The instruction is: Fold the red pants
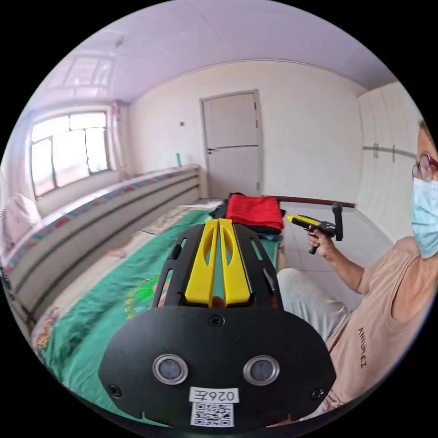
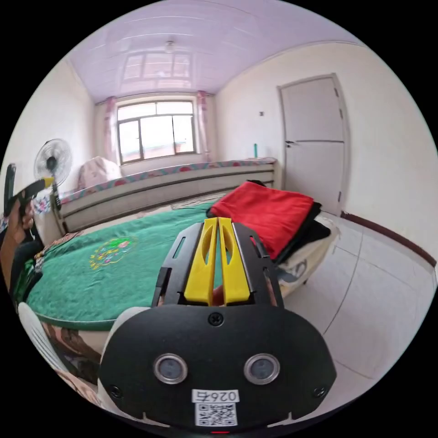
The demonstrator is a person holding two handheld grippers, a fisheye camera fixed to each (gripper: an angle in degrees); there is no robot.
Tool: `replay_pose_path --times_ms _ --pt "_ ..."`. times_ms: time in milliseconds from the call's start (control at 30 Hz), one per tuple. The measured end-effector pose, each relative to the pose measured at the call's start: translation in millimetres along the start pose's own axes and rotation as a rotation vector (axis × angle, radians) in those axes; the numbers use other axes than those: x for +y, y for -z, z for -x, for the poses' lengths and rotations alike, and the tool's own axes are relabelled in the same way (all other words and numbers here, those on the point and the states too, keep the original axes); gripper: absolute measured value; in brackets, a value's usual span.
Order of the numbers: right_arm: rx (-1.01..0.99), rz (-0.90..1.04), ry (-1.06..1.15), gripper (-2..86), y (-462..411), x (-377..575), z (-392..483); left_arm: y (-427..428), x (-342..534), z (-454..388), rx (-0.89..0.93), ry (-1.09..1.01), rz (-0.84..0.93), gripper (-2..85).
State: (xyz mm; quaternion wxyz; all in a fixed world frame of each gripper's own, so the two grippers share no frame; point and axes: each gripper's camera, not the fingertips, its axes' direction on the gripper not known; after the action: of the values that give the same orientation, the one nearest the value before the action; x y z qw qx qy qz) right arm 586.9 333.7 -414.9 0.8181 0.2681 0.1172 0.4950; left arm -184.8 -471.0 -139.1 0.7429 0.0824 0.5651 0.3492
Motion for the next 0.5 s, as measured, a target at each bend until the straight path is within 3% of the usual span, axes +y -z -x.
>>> replay_pose_path --times_ms 133,233,367,500 --pt "0.075 0.008 -0.108 5.2 -4.9 17.2 -100.9 -194.2 -42.4 33.2 0.266 0.165 0.081 9.6" --pt "0.111 0.020 -0.114 5.7 -18.9 24.2 -144.0 -311.3 -75.5 46.6 0.335 0.228 0.146 13.0" --pt "0.149 0.038 -0.072 6.6 -43.1 30.0 -174.7 -421.1 -115.9 45.6 0.238 0.177 0.241 14.0" --pt "0.174 0.070 -0.018 9.1 -76.2 33.8 -196.2 -513.2 -161.4 21.8 0.042 -0.040 0.331 16.4"
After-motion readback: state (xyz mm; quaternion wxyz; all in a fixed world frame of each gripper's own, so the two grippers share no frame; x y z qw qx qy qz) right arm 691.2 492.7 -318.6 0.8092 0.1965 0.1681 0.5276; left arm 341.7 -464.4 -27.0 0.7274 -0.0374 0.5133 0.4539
